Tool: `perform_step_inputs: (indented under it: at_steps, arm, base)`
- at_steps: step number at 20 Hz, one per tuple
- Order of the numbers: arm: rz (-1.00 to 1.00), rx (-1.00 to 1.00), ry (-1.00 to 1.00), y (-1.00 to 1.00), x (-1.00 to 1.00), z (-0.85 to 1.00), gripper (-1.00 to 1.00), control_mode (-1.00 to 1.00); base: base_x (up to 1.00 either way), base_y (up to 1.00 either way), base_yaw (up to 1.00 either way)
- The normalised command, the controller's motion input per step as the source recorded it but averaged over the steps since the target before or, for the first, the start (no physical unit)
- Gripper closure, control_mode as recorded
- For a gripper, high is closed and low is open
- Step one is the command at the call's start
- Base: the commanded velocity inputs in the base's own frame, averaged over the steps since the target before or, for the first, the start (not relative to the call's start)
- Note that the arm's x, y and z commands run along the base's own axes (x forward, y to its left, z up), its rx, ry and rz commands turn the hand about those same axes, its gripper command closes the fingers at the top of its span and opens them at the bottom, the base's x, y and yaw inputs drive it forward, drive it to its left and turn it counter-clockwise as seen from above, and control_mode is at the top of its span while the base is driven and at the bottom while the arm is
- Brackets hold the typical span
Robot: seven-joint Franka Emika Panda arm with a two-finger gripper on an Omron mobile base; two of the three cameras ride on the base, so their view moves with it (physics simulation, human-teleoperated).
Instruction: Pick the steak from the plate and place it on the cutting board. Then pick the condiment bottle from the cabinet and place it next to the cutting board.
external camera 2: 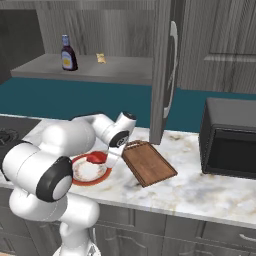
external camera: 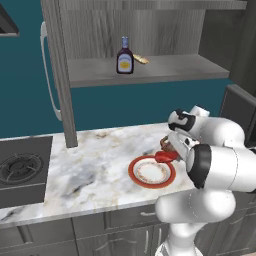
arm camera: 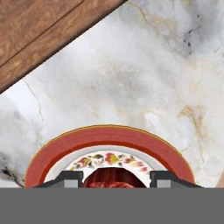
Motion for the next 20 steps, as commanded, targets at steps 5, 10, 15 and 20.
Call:
perform_step_inputs:
  at_steps: [5,10,15,20]
  arm:
    - [-0.03,0.00,0.01,-0.28,0.00,0.10,1.00,-1.00]
    - [-0.03,0.00,0.00,-0.28,0.00,0.07,1.00,-1.00]
    - [-0.04,0.00,0.00,-0.26,0.00,0.06,1.00,-1.00]
    - [-0.04,0.00,0.00,-0.24,0.00,0.05,1.00,-1.00]
  base:
    - [0.00,0.00,0.00]
    - [0.00,0.00,0.00]
    - [0.00,0.00,0.00]
    - [0.00,0.00,0.00]
